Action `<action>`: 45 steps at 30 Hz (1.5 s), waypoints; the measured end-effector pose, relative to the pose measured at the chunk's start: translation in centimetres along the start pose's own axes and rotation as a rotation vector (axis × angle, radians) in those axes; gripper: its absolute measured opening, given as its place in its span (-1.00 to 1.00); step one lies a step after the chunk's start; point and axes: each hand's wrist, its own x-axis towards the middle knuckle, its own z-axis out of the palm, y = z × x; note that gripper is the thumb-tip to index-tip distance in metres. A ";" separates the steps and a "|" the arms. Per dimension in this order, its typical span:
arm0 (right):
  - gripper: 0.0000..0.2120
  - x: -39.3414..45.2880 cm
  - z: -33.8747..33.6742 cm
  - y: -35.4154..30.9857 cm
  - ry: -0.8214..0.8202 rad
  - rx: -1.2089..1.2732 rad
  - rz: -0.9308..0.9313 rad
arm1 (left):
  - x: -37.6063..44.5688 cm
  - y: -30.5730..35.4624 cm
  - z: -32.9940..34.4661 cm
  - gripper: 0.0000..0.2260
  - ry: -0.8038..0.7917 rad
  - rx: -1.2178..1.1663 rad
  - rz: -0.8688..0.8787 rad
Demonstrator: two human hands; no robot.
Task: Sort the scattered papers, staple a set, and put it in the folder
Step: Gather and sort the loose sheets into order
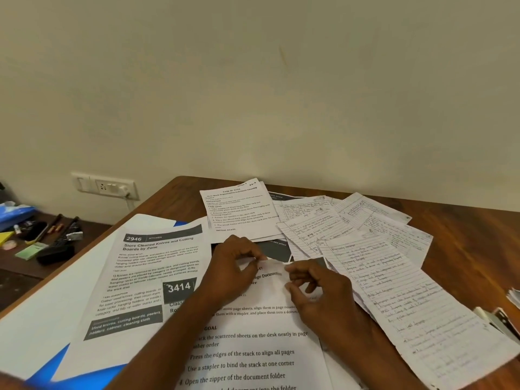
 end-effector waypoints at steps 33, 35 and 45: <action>-0.87 4.2 -6.8 2.5 0.074 -0.092 0.576 | -0.2 0.9 -3.2 -0.74 -0.008 -0.287 -0.170; -0.85 4.5 -8.4 2.5 0.059 -0.234 0.542 | 0.0 0.8 -3.7 -0.72 0.013 -0.287 -0.191; -0.66 2.9 -8.3 1.0 0.024 -0.838 0.255 | 0.6 2.8 -7.2 -0.87 -0.063 -0.087 -0.200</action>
